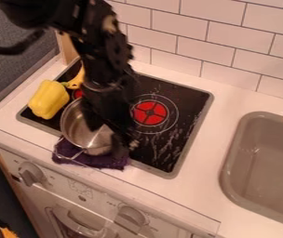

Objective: Moved the pot to the top right corner of the burner

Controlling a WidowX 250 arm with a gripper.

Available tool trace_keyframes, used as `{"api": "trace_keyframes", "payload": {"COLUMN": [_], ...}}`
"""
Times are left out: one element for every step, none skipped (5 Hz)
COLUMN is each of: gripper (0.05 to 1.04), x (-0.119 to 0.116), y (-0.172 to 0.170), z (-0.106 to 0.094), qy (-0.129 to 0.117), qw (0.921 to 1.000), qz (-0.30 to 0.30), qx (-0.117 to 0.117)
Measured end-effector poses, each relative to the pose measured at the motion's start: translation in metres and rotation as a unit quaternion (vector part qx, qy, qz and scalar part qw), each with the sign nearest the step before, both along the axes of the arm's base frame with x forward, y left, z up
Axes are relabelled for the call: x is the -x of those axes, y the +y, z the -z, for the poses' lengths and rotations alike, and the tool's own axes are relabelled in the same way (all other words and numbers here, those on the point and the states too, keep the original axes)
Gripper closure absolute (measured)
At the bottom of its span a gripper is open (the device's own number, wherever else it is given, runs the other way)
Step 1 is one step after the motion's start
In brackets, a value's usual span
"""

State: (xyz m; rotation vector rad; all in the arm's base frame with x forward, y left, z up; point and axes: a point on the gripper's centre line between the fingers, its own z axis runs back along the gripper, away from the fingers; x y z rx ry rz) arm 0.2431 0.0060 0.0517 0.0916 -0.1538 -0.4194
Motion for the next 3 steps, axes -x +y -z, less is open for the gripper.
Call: {"api": "trace_keyframes", "payload": {"gripper": [0.159, 0.453, 0.744], "x": [-0.002, -0.010, -0.016], "y": [-0.005, -0.004, -0.002], "z": [0.011, 0.025, 0.033], "qy": [0.017, 0.029, 0.032], "qw": [0.9998, 0.9993, 0.9990], "qz": [-0.002, -0.012, -0.018], "qx": [-0.013, -0.021, -0.027]}}
